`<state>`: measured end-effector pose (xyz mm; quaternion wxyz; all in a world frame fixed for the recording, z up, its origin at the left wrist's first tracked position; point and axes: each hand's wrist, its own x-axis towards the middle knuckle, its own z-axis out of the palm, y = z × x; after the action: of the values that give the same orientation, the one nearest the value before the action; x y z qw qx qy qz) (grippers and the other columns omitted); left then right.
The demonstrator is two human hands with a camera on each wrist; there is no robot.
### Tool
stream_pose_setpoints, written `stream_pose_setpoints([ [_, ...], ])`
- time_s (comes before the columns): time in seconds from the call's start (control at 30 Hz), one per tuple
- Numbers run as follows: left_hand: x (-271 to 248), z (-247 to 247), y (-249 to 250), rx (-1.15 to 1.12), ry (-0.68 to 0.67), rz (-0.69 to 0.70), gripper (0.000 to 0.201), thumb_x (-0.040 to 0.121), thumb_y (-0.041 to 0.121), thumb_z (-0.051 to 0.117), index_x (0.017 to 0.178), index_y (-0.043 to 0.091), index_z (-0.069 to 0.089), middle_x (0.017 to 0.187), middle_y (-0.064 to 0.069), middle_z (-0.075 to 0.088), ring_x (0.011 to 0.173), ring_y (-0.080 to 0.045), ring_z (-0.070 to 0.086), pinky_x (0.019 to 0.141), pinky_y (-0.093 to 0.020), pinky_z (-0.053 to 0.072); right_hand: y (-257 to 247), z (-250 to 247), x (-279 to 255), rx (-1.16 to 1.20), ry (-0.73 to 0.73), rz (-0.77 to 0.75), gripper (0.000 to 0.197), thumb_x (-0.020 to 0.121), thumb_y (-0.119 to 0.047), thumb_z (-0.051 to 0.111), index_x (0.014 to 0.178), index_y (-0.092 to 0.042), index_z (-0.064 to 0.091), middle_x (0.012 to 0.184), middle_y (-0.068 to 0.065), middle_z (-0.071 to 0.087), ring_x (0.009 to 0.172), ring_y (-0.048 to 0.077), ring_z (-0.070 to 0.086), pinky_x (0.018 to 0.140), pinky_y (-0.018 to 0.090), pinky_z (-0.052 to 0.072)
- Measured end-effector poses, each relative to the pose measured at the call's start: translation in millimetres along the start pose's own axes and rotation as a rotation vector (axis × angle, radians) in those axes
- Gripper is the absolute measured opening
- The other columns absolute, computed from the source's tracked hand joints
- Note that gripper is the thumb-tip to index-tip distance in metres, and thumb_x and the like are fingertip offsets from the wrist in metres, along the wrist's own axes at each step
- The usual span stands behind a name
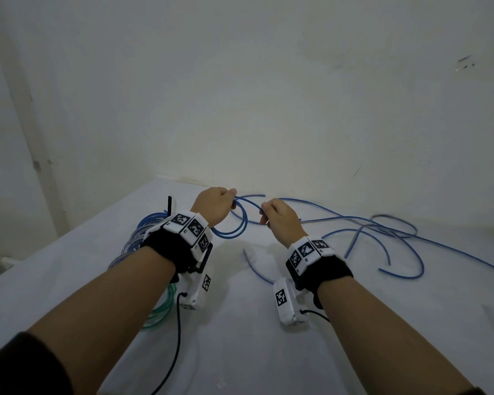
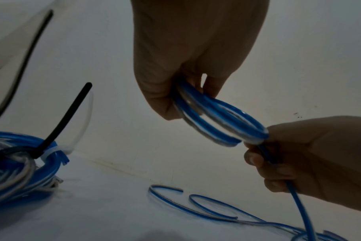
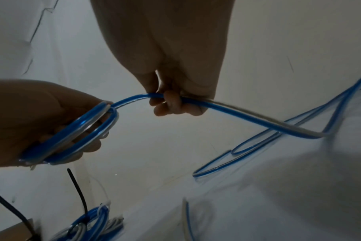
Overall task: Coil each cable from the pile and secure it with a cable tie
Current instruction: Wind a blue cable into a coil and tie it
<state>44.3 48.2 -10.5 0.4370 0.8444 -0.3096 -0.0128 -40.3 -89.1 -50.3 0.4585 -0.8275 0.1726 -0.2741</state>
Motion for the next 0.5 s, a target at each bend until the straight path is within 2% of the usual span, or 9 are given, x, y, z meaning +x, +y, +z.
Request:
stream_pose_setpoints([
  [0.13, -1, -1, 1, -0.012, -0.032, 0.004, 0.040, 0.097, 0.029, 0.039, 0.071, 0.012, 0.064, 0.058, 0.001, 0.046, 0.055, -0.015, 0.043, 0.056, -0.028, 0.035, -2, -3, -1, -0.009, 0.024, 0.048, 0.024, 0.098, -0.025, 0.041, 0.091, -0.008, 0.056, 0.070, -0.001, 0.058, 0.067, 0.010, 0.049, 0.068, 0.026, 0.040],
  [0.2, -2, -1, 3, -0.013, -0.041, 0.003, 0.041, 0.097, 0.028, 0.038, 0.064, 0.014, 0.059, 0.057, -0.001, 0.045, 0.054, -0.016, 0.042, 0.055, -0.028, 0.034, -2, -5, -2, 0.001, 0.040, 0.085, 0.025, 0.098, -0.026, 0.040, 0.094, -0.007, 0.056, 0.073, 0.003, 0.060, 0.066, 0.010, 0.049, 0.067, 0.027, 0.039],
  [0.3, -3, 1, 6, -0.037, -0.064, -0.023, 0.043, 0.097, 0.029, 0.034, 0.060, 0.015, 0.051, 0.059, -0.003, 0.044, 0.052, -0.018, 0.039, 0.054, -0.029, 0.032, -1, -6, -2, -0.045, 0.065, 0.120, 0.023, 0.096, -0.022, 0.042, 0.087, -0.004, 0.053, 0.078, 0.010, 0.060, 0.061, 0.013, 0.048, 0.064, 0.029, 0.036],
  [0.37, -3, 5, 8, -0.053, -0.108, -0.042, 0.041, 0.097, 0.026, 0.031, 0.061, 0.016, 0.048, 0.062, -0.005, 0.043, 0.052, -0.018, 0.037, 0.052, -0.028, 0.031, 1, -8, -2, -0.083, 0.098, 0.134, 0.018, 0.094, -0.017, 0.042, 0.081, -0.007, 0.049, 0.079, 0.013, 0.056, 0.064, 0.020, 0.045, 0.059, 0.030, 0.033],
  [0.43, -3, 9, 10, -0.073, -0.150, -0.059, 0.038, 0.098, 0.023, 0.030, 0.064, 0.016, 0.046, 0.065, -0.004, 0.044, 0.052, -0.016, 0.037, 0.049, -0.027, 0.032, 3, -11, -2, -0.106, 0.127, 0.160, 0.015, 0.093, -0.013, 0.040, 0.081, -0.008, 0.047, 0.081, 0.014, 0.054, 0.071, 0.021, 0.043, 0.057, 0.031, 0.031],
  [0.5, -4, 13, 12, -0.128, -0.195, -0.096, 0.034, 0.099, 0.024, 0.033, 0.070, 0.017, 0.049, 0.067, 0.002, 0.046, 0.056, -0.010, 0.041, 0.054, -0.025, 0.036, 5, -16, -1, -0.113, 0.158, 0.185, 0.014, 0.092, -0.012, 0.039, 0.081, -0.007, 0.047, 0.083, 0.014, 0.055, 0.073, 0.021, 0.044, 0.059, 0.031, 0.032],
])
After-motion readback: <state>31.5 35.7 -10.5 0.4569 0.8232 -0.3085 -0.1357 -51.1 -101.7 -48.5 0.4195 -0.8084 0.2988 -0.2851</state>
